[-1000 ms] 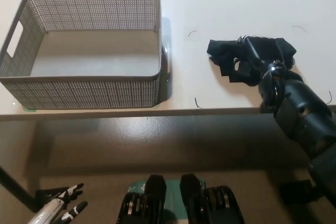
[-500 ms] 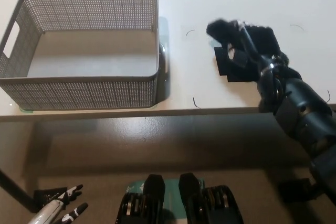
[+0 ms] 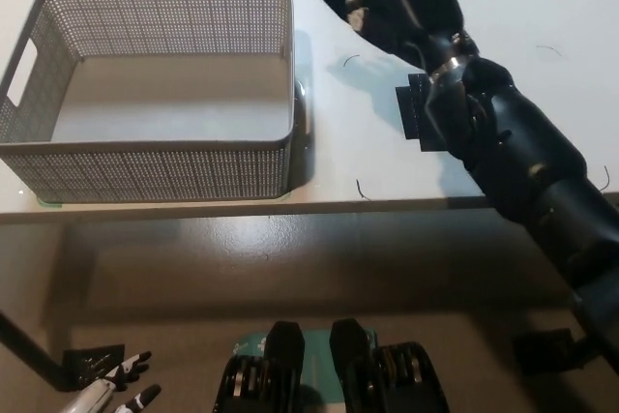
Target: Use the right hand to pick up the pencil case on the right hand side and put it into a grey container on the left side
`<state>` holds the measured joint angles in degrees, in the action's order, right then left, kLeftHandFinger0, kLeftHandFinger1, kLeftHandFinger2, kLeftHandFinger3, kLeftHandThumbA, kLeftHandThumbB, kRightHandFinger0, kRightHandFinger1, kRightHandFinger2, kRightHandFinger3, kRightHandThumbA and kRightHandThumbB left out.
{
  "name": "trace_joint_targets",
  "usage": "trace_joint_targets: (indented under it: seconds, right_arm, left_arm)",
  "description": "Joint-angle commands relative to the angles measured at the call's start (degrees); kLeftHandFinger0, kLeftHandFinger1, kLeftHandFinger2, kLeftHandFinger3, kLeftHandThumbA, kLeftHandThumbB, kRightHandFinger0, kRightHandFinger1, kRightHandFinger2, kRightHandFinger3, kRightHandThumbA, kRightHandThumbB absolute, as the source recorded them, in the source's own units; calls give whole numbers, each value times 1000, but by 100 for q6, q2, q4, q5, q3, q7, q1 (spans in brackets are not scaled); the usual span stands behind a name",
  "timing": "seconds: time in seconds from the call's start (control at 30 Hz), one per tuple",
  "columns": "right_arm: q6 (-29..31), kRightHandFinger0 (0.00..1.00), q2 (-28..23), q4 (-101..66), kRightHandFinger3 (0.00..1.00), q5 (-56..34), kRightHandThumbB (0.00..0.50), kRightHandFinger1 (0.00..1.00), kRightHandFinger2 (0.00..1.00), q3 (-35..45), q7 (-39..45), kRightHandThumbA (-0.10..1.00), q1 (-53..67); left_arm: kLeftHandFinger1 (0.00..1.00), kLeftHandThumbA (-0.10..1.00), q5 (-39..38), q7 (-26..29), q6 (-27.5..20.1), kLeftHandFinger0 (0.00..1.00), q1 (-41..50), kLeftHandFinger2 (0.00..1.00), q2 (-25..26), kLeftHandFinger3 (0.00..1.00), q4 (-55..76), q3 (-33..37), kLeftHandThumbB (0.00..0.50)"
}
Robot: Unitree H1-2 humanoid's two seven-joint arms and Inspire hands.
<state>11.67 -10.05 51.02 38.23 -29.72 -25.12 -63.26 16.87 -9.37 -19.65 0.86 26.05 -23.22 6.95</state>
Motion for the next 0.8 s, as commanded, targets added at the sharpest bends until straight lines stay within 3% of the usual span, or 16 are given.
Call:
trace_joint_targets:
  seconds: [0.0, 0.17, 0.27, 0.33, 0.4, 0.43, 0.47, 0.53, 0.57, 0.6, 0.63, 0.67, 0.7, 0.77]
  right_arm:
    - [-395, 0, 90, -1426, 829, 334, 217, 400, 762, 85, 312, -100, -358]
    - [-520, 0, 400, -1731, 722, 446, 231, 317, 714, 31, 496, -100, -538]
    - [-612, 0, 675, -1699, 571, 513, 240, 228, 711, -15, 565, -100, -694]
    - [-680, 0, 863, -1614, 522, 521, 267, 202, 684, -18, 598, -100, -772]
    - [-642, 0, 1131, -1347, 382, 473, 255, 165, 650, -7, 559, -100, -928]
    - [-639, 0, 1196, -1252, 360, 503, 255, 162, 662, -21, 519, -100, -967]
    - [-537, 0, 1349, -989, 471, 510, 240, 149, 662, -27, 370, -100, -1079]
    - [-392, 0, 1575, -653, 311, 475, 237, 89, 553, -29, 249, -100, -1207]
    - [-335, 0, 1628, -544, 206, 482, 238, 144, 609, -22, 166, -100, -1231]
    - [-312, 0, 1729, -389, 112, 494, 212, 89, 564, -32, 97, -100, -1285]
    - [-312, 0, 1799, -256, 114, 521, 215, 112, 620, -49, 56, -100, -1331]
    - [-308, 0, 1854, -176, 199, 539, 240, 141, 646, -62, 34, -100, -1348]
    - [-274, 0, 1897, -117, 263, 546, 262, 128, 609, -75, 7, -100, -1347]
    - [-274, 0, 1945, -60, 182, 542, 268, 14, 409, -79, 35, -100, -1355]
  left_arm:
    - [959, 977, 44, 25, -97, 1000, 44, 986, 167, 1000, 68, -15, 307]
    - [953, 979, 84, 62, -124, 1000, 32, 980, 122, 1000, -26, 17, 308]
    - [936, 981, 114, 114, -218, 985, 19, 954, 61, 1000, -166, 57, 312]
    - [933, 978, 134, 129, -221, 982, 26, 949, 35, 1000, -205, 81, 303]
    - [947, 953, 134, 115, -144, 999, 24, 955, 27, 1000, -208, 94, 282]
    - [950, 949, 136, 91, -82, 1000, 29, 958, 25, 1000, -181, 104, 282]
    - [964, 897, 95, 35, -17, 1000, 23, 980, 18, 1000, -124, 112, 236]
    - [980, 897, 38, -28, 21, 1000, 30, 997, 22, 1000, -89, 127, 251]
    - [984, 917, -16, -59, 30, 1000, 29, 1000, 15, 1000, -86, 125, 289]
    - [984, 921, -29, -44, 37, 1000, 40, 1000, 3, 1000, -63, 116, 296]
    - [979, 947, 97, 4, 63, 1000, 40, 997, 19, 1000, -34, 152, 300]
    - [981, 936, 30, -56, 146, 1000, 45, 1000, 4, 1000, -36, 145, 279]
    - [997, 913, -29, -137, 255, 1000, 64, 1000, -2, 1000, -2, 149, 268]
    - [1000, 915, -46, -209, 360, 1000, 50, 1000, -14, 1000, 17, 178, 280]
